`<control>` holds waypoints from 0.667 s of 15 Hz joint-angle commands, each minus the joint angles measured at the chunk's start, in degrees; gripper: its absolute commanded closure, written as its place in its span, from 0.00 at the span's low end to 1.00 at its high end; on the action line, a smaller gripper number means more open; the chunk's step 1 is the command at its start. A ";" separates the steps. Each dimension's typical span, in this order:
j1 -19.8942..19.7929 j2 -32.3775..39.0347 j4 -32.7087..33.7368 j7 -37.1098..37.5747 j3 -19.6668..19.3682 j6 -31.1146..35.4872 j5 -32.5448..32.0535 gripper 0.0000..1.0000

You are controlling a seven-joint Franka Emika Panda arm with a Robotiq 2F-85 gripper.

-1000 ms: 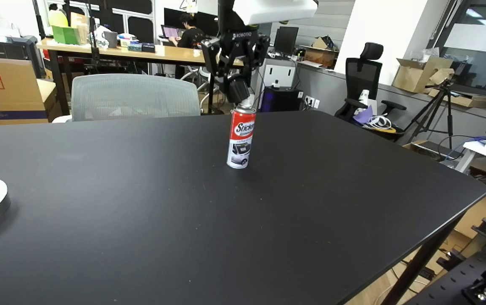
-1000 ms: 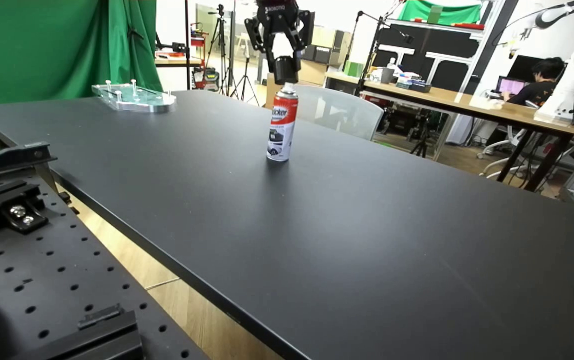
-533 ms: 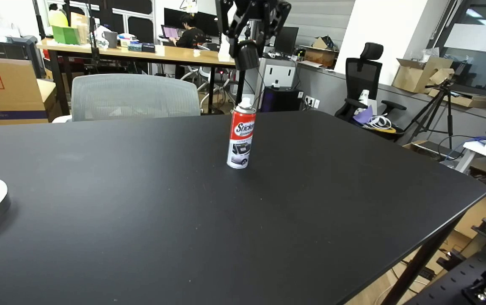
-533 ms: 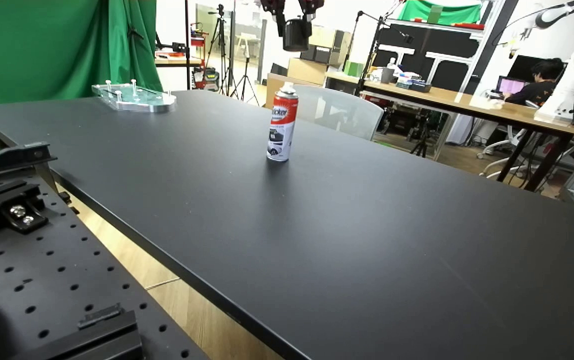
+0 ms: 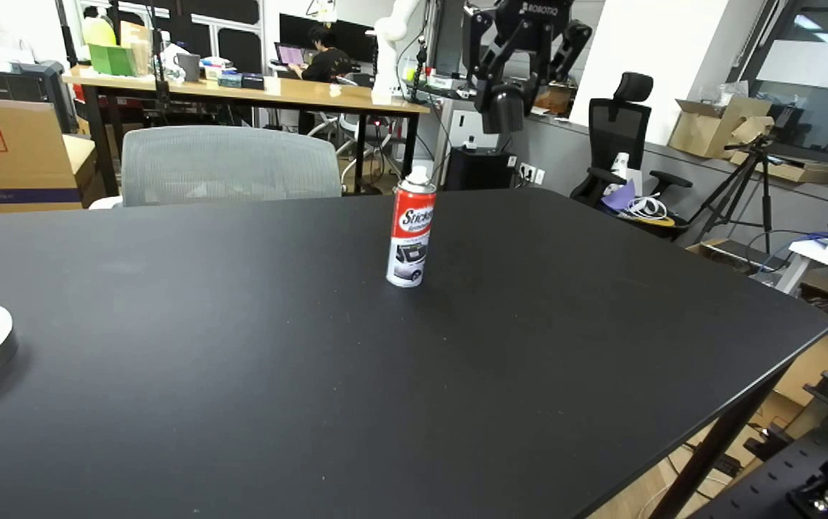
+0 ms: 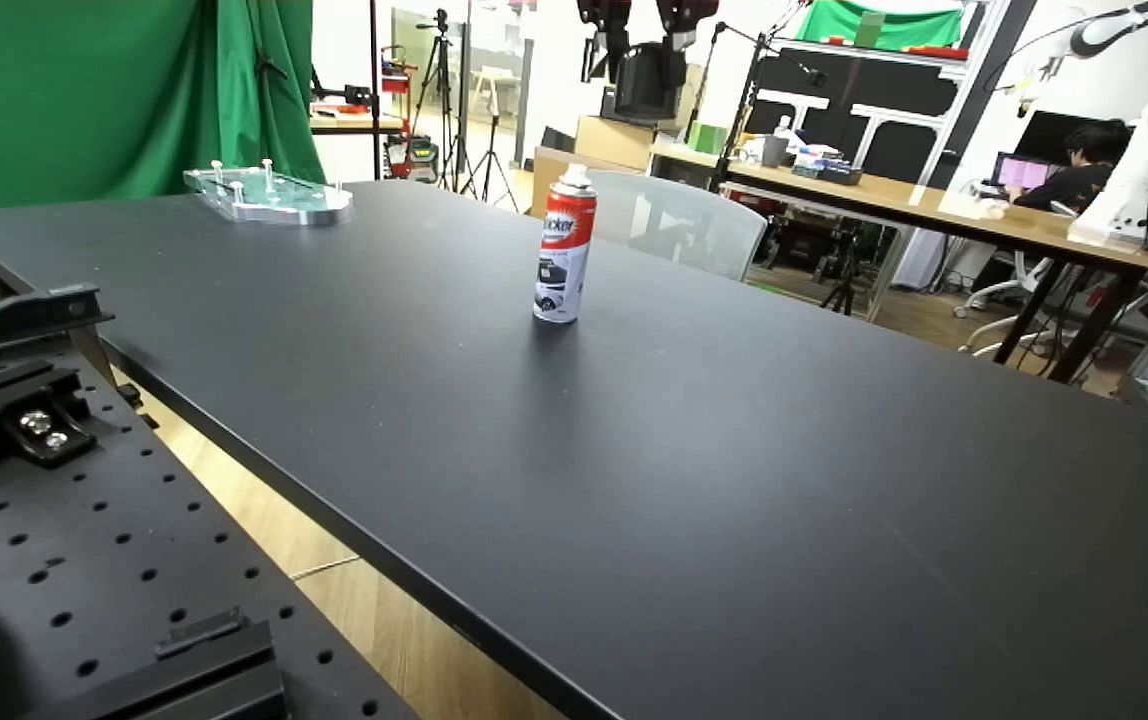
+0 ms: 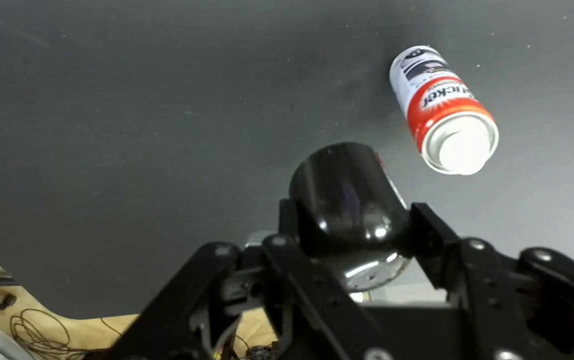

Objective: Pick up the black lid from the spray bottle and put it on the table.

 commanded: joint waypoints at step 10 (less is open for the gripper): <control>-5.44 2.99 -1.75 3.11 -0.26 5.81 -3.53 0.67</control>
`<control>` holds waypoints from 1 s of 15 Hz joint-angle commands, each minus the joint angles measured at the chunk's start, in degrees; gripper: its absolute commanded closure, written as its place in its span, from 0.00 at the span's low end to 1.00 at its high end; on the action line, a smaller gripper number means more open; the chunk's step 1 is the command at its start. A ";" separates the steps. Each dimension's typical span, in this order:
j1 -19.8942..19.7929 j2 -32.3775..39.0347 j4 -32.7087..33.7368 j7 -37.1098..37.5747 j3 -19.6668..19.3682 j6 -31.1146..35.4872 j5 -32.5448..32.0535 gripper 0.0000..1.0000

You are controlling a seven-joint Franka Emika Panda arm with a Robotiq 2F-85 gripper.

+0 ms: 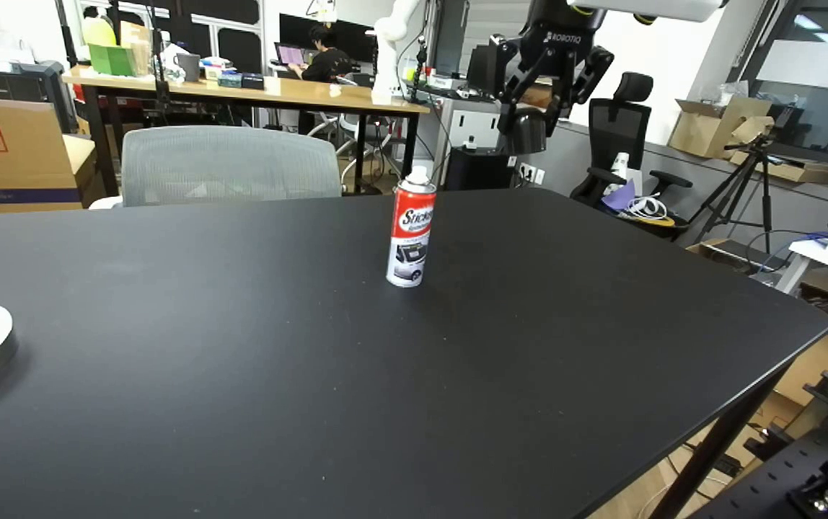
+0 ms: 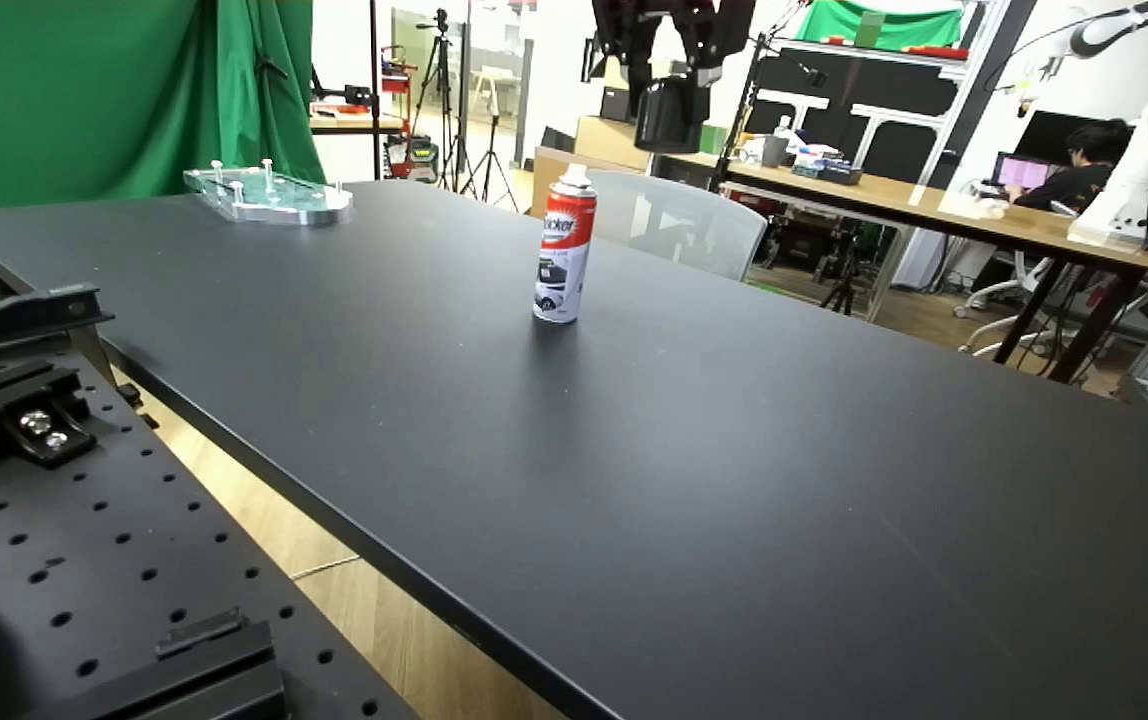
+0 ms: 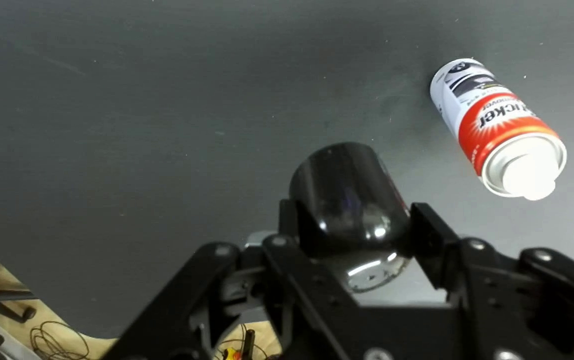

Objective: Pick up the black lid from the spray bottle and put it on the table.

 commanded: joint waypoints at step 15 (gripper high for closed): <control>0.81 27.40 14.25 49.55 -7.87 10.84 -29.68 0.67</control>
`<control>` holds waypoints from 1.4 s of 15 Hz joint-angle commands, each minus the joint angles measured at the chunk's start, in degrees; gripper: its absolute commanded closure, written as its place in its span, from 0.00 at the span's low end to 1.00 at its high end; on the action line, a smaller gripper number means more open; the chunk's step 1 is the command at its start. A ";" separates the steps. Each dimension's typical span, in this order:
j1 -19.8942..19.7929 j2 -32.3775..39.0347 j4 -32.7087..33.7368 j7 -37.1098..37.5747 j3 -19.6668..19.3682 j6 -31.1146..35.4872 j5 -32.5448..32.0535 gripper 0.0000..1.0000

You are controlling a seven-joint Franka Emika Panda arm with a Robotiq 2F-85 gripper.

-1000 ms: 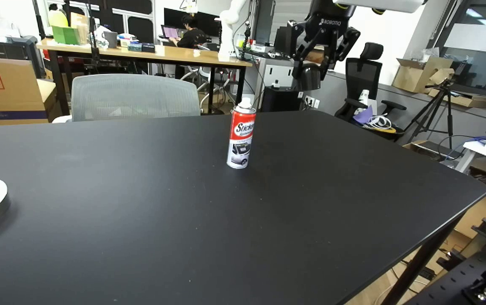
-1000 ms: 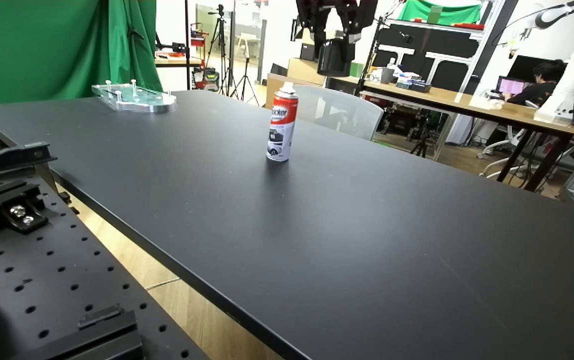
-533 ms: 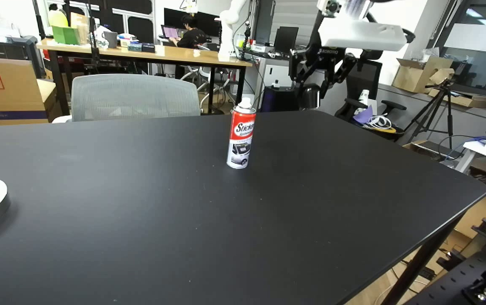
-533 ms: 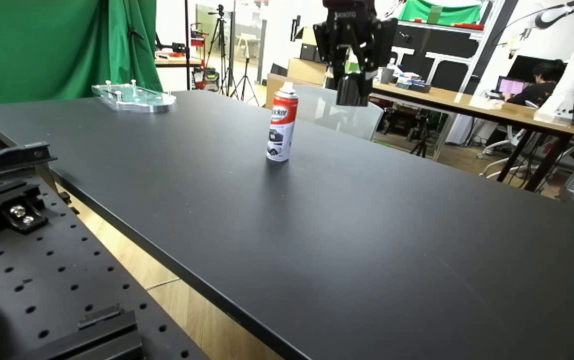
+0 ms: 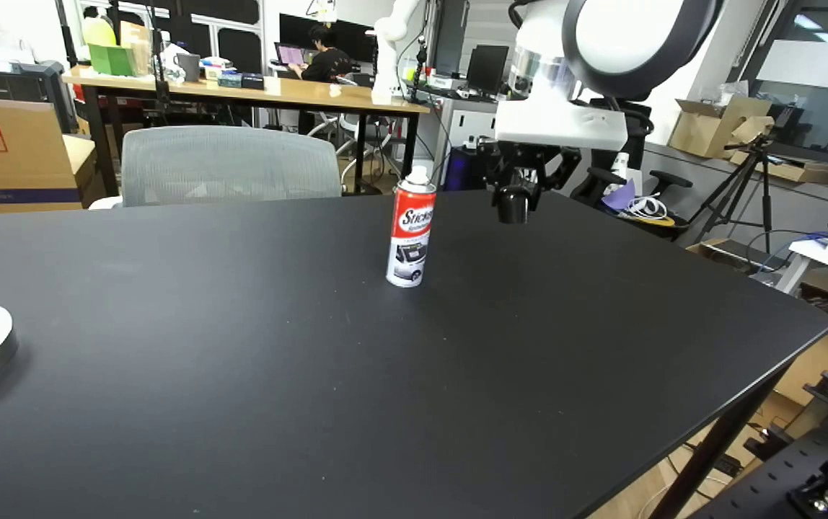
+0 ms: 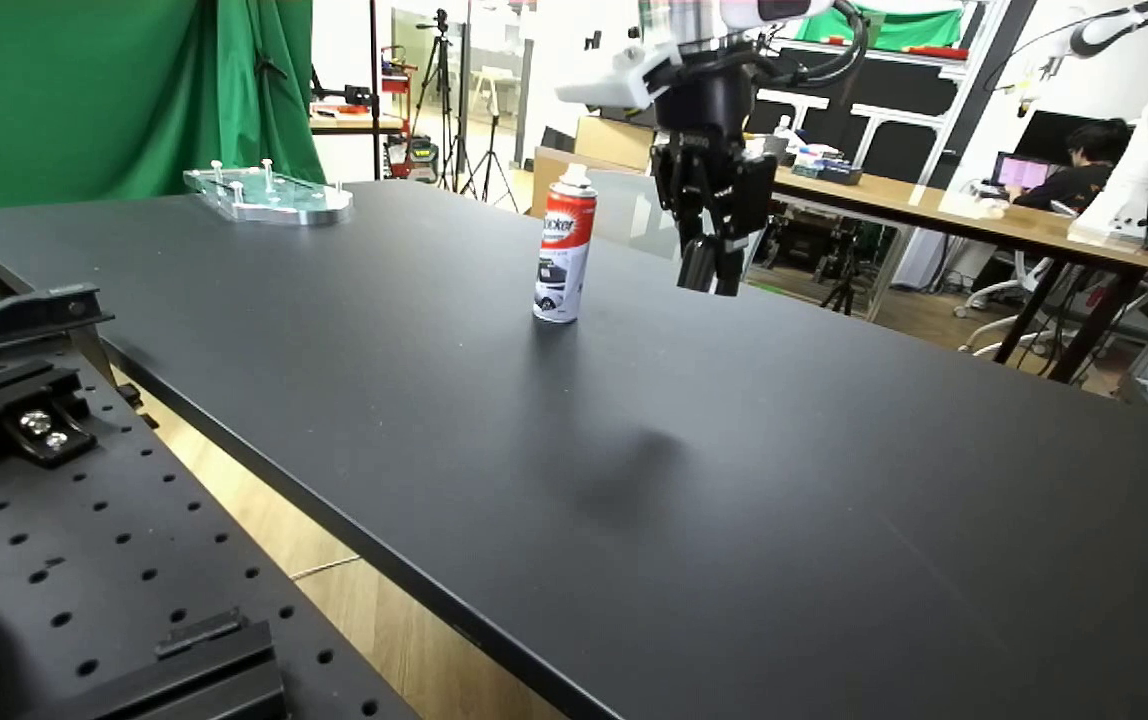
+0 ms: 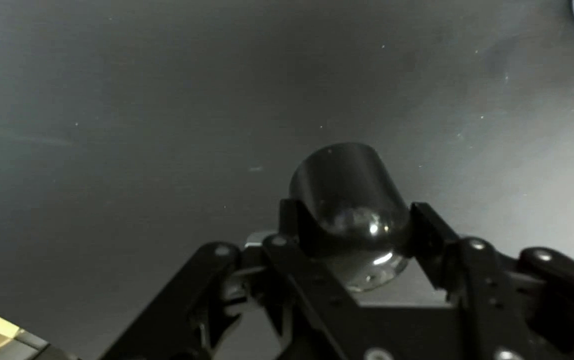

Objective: Pick up the black lid from the spray bottle and put it on the table.

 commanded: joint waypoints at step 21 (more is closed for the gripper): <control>21.59 18.14 9.26 48.15 -23.05 3.35 1.42 0.00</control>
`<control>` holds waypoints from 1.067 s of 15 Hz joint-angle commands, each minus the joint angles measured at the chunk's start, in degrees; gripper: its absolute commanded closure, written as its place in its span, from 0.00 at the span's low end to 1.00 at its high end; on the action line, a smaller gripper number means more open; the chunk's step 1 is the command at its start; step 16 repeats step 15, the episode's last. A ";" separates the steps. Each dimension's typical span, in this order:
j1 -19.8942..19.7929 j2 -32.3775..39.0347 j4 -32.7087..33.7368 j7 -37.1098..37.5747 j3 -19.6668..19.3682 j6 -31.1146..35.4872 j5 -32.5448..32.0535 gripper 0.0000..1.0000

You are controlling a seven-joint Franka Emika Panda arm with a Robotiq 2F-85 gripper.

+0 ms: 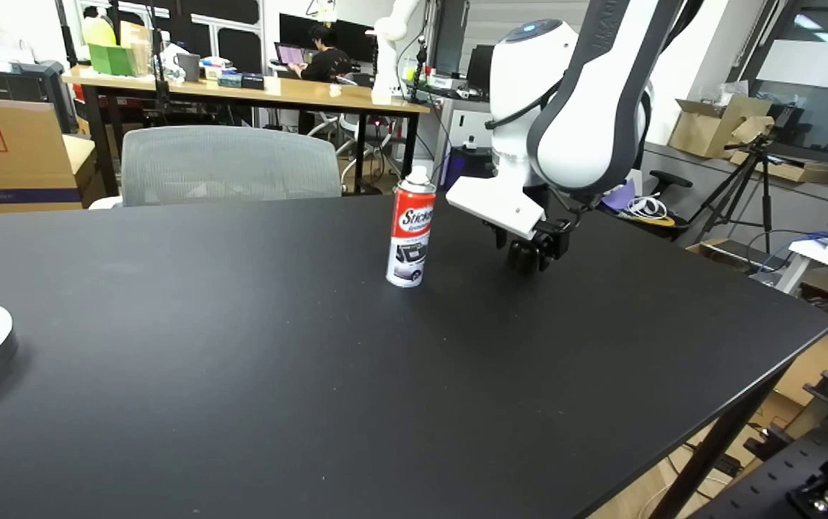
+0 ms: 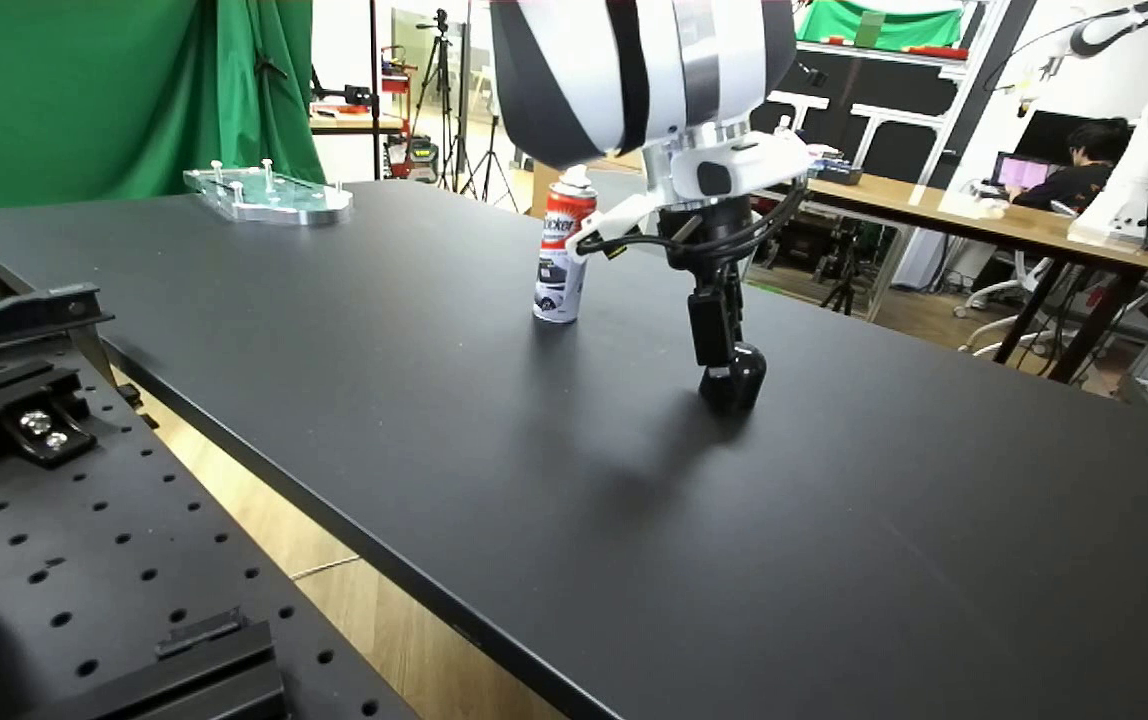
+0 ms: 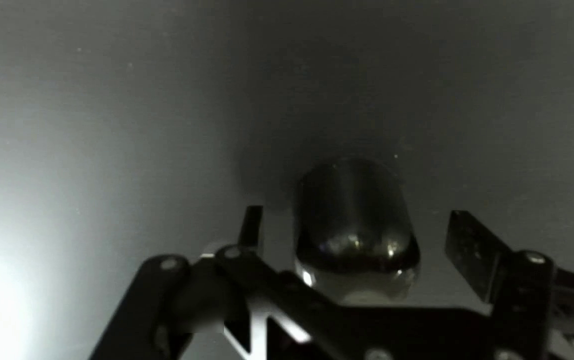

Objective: Pick up the black lid from the spray bottle and put it on the table.

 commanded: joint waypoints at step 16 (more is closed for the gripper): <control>-11.45 -27.61 -5.04 -40.26 14.35 -22.65 24.40 0.00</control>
